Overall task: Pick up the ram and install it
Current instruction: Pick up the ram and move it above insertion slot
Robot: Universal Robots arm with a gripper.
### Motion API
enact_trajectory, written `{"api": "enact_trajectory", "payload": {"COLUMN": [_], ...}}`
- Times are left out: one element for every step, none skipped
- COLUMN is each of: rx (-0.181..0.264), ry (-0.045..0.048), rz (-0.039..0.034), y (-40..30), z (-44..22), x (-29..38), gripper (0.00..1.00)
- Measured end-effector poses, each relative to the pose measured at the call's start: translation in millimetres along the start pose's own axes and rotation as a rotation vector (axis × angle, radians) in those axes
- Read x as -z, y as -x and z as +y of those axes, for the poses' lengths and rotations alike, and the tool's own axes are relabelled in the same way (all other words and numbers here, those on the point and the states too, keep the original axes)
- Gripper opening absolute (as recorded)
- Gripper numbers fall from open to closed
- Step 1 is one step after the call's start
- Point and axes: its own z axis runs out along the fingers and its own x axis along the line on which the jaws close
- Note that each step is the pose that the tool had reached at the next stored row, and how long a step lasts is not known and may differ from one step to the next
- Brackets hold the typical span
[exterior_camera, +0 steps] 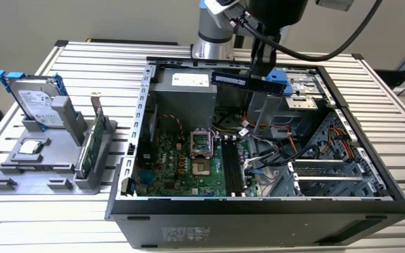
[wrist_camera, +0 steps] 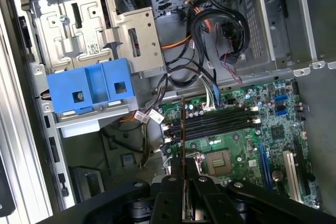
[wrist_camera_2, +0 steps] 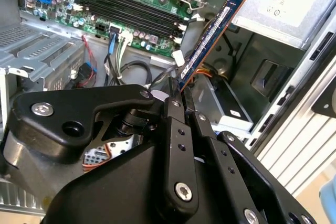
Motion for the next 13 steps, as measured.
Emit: {"api": "enact_trajectory", "payload": {"rx": [-0.002, -0.005, -0.007, -0.01, -0.012, -0.014, -0.016, -0.019, -0.021, -0.023, -0.025, -0.027, -0.029], "ry": [0.0, 0.0, 0.0001, 0.0, 0.0001, 0.0001, 0.0001, 0.0001, 0.0001, 0.0001, 0.0001, 0.0002, 0.0002], "rz": [0.0, -0.0001, -0.0001, -0.0001, -0.0002, -0.0002, -0.0002, -0.0003, -0.0003, -0.0003, -0.0004, -0.0004, -0.0004], "y": [0.0, 0.0, 0.0, 0.0, 0.0, 0.0, 0.0, 0.0, 0.0, 0.0, 0.0, 0.0, 0.0], "z": [0.0, 0.0, 0.0, 0.0, 0.0, 0.0, 0.0, 0.0, 0.0, 0.0, 0.0, 0.0, 0.0], "x": [0.0, 0.0, 0.0, -0.1, -0.1, -0.1, -0.1, -0.1, -0.1, -0.1, -0.1, -0.1, -0.2], "gripper": [0.0, 0.0, 0.0, 0.0, 0.0, 0.0, 0.0, 0.0, 0.0, 0.0, 0.0, 0.0, 0.0]}}
